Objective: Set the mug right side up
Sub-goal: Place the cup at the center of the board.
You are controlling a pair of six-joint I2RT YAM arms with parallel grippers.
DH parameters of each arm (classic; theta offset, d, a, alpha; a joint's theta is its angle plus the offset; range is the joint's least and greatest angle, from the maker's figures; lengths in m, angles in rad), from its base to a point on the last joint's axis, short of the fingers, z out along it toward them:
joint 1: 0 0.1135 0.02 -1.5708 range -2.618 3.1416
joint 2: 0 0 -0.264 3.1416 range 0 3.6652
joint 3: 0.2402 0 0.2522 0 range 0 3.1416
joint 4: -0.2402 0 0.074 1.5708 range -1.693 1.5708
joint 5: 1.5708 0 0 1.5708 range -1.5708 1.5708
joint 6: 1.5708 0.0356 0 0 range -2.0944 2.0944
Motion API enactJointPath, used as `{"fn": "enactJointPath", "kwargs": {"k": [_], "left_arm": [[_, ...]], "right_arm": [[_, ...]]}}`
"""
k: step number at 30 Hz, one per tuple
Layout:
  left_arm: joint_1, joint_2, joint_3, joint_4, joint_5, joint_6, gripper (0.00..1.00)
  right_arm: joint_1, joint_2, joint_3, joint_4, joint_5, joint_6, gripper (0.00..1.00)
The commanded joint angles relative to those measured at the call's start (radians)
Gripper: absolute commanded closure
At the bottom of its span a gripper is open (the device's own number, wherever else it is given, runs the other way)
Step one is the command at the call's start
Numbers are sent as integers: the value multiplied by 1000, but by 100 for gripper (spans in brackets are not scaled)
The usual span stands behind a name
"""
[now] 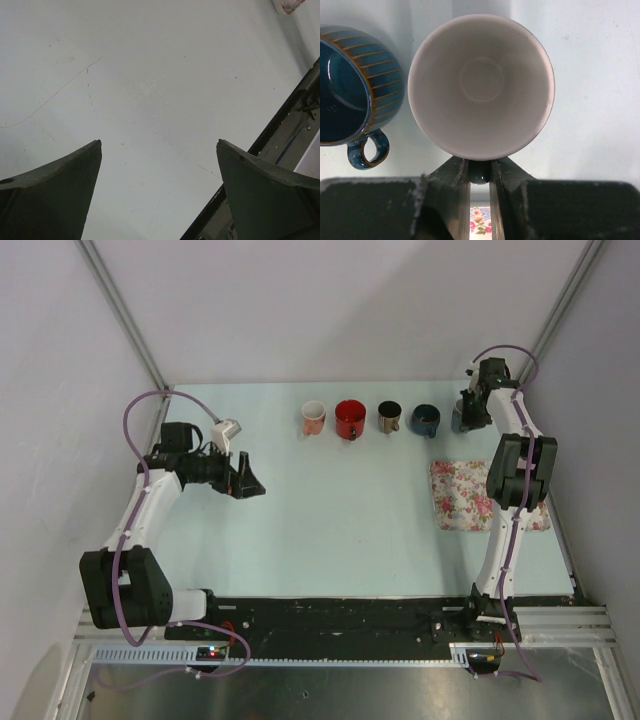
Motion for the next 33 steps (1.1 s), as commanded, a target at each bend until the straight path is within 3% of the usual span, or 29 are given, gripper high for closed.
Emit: {"fn": "enactJointPath", "kwargs": {"k": [1, 11, 20, 29, 33], "left_arm": [[9, 0, -5, 14, 19, 35, 0], [8, -5, -7, 14, 28, 34, 0], [9, -6, -10, 15, 29, 35, 0], [9, -6, -10, 14, 45, 37, 0], [9, -4, -10, 14, 51, 37, 0]], "right_arm": [[10, 29, 39, 15, 14, -9, 82], [3, -16, 18, -12, 7, -7, 57], [-1, -92, 8, -55, -6, -24, 42], [-38, -306, -33, -190, 32, -307, 28], [-119, -393, -73, -250, 12, -312, 26]]}}
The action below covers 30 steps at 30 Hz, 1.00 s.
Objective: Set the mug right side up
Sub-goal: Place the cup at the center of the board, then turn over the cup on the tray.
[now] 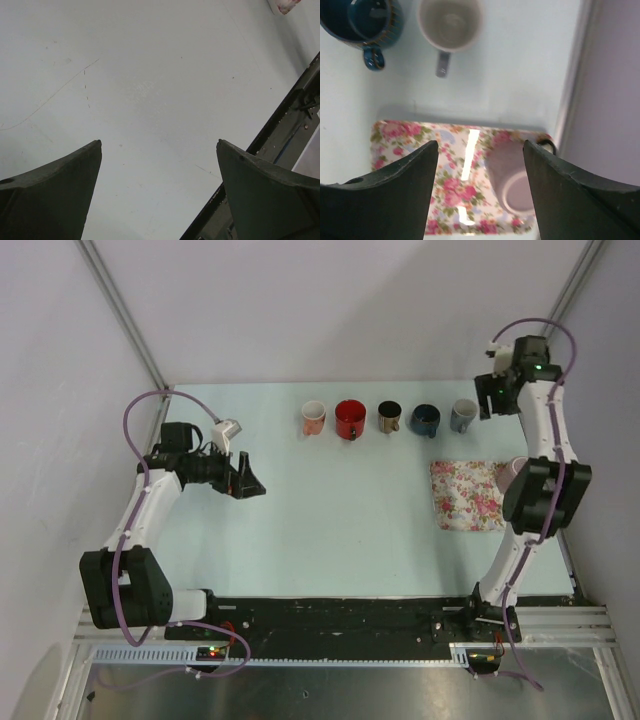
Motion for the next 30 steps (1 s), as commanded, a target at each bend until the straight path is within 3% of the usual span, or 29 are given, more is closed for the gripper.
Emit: {"fn": "enactJointPath", "kwargs": {"k": [1, 7, 12, 18, 30], "left_arm": [[9, -5, -9, 15, 41, 35, 0], [8, -11, -9, 15, 46, 32, 0], [9, -23, -14, 14, 47, 34, 0], [9, -36, -21, 14, 48, 41, 0], [9, -6, -19, 15, 40, 45, 0]], "right_arm": [[-105, -144, -55, -86, -8, -59, 25], [-216, -269, -280, -6, -58, -51, 21], [-276, -273, -363, 22, -95, -54, 21], [-333, -234, -355, 6, -179, -177, 18], [-346, -83, -224, -147, -200, -484, 14]]}}
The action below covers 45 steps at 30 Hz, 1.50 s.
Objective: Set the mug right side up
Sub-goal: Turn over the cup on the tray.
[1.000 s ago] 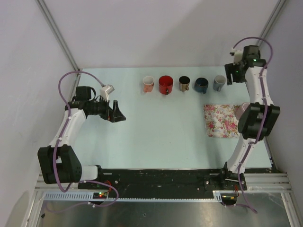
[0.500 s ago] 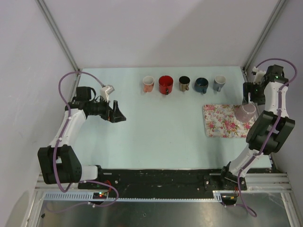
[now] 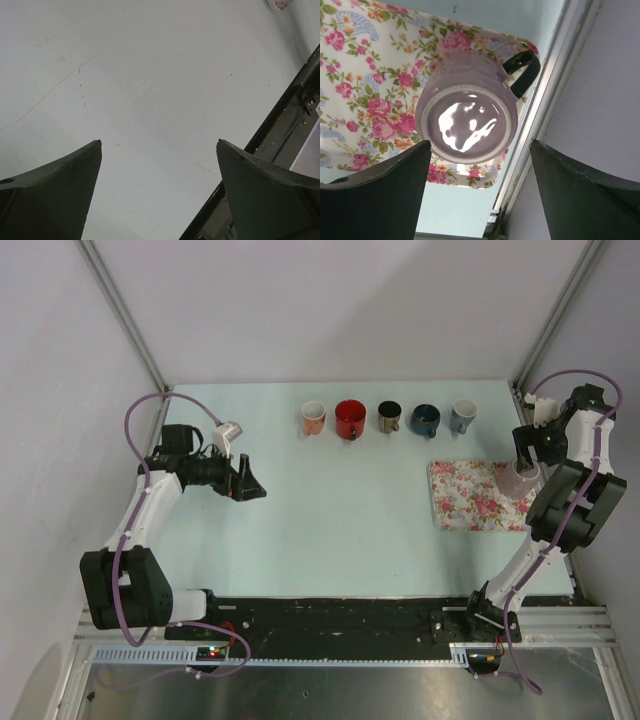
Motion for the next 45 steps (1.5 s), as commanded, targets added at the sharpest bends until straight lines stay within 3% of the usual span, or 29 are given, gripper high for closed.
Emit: {"fn": "enactJointPath", "kwargs": {"k": [1, 8, 15, 32, 45], "left_arm": [[8, 0, -2, 15, 18, 29, 0], [8, 19, 1, 15, 10, 28, 0], [8, 34, 6, 14, 15, 30, 0], [8, 23, -4, 14, 28, 38, 0], [9, 18, -10, 13, 43, 45, 0]], "right_arm": [[-1, 57, 98, -88, -46, -130, 14], [9, 163, 180, -168, -56, -161, 14], [25, 181, 152, -185, -38, -188, 15], [10, 180, 276, -377, -293, -179, 15], [37, 128, 111, -257, -144, -133, 10]]}}
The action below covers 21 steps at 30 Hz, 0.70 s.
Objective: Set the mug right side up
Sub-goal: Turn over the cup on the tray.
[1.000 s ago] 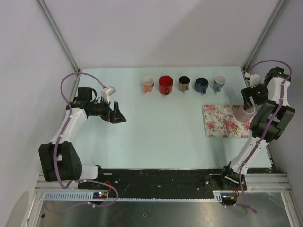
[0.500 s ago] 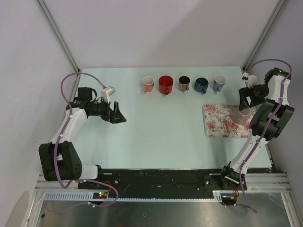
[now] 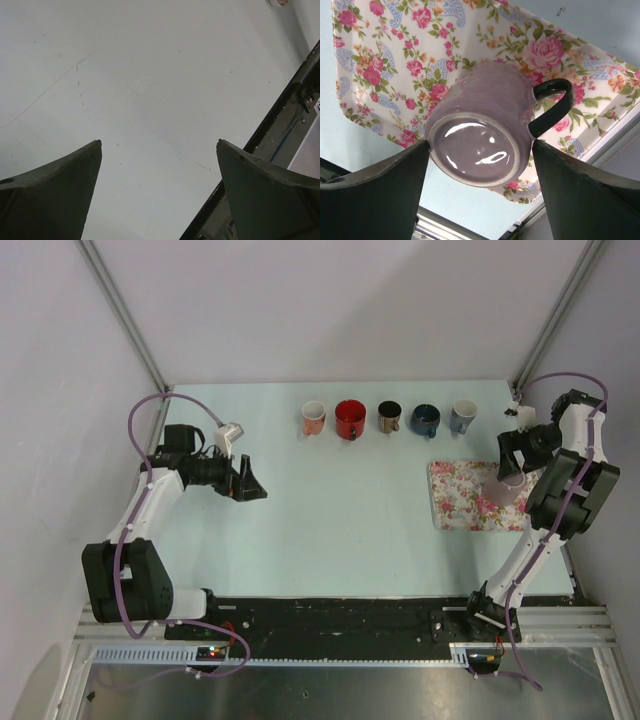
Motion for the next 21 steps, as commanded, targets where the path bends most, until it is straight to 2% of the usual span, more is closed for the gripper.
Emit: {"fn": "enactJointPath", "kwargs": {"k": [1, 8, 13, 21], "left_arm": [[9, -19, -11, 13, 35, 34, 0], [8, -23, -10, 13, 42, 33, 0], [8, -26, -11, 14, 41, 33, 0], [9, -44, -13, 14, 39, 32, 0]], "right_arm": [[7, -37, -29, 6, 46, 23, 9], [17, -132, -143, -53, -48, 18, 1], [36, -183, -208, -84, -103, 21, 1], [61, -217, -281, -115, -103, 26, 1]]}}
